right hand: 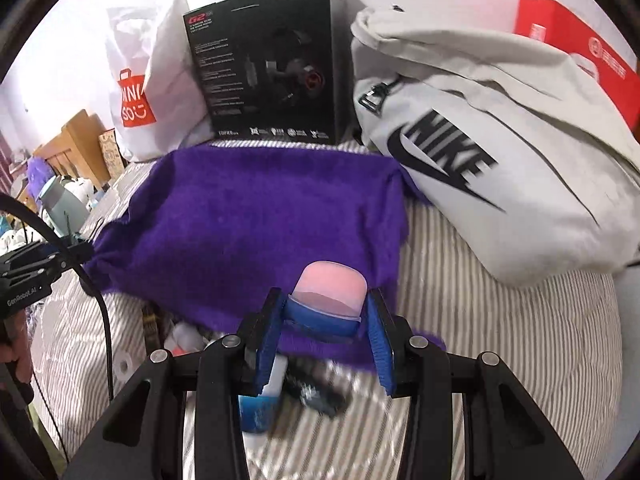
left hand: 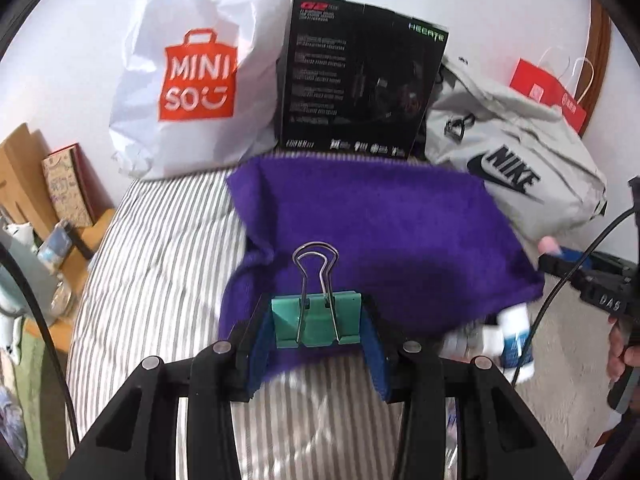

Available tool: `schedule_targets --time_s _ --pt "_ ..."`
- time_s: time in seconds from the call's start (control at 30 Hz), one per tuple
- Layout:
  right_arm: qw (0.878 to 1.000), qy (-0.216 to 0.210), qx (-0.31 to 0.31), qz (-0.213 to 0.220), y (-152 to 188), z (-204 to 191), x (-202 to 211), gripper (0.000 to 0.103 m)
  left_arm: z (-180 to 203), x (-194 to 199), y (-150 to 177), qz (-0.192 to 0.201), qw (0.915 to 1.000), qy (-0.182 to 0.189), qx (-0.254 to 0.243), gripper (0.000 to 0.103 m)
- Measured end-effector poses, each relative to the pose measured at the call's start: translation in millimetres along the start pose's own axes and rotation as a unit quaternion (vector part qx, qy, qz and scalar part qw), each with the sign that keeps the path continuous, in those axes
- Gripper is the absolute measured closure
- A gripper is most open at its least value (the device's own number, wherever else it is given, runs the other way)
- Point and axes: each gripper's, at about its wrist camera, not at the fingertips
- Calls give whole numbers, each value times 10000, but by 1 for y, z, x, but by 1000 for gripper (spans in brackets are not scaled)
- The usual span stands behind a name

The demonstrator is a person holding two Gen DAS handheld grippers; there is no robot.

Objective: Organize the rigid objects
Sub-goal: 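Carry both items onto the purple towel and open both tools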

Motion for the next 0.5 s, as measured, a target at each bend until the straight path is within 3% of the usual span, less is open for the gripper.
schedule_targets --time_s 0.1,0.5 --pt "10000 -29 64 5 -17 0 -15 62 7 -15 -20 37 9999 76 -56 63" --pt "9987 -112 187 -464 -71 14 -106 62 27 -107 -68 -436 9990 126 -2 63"
Point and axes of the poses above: each gripper's, at about its wrist camera, not at the fingertips, and x roughly against the way its jaws point, z to its right, y to its underside, and after that the axes turned 11 degrees about x, right-handed
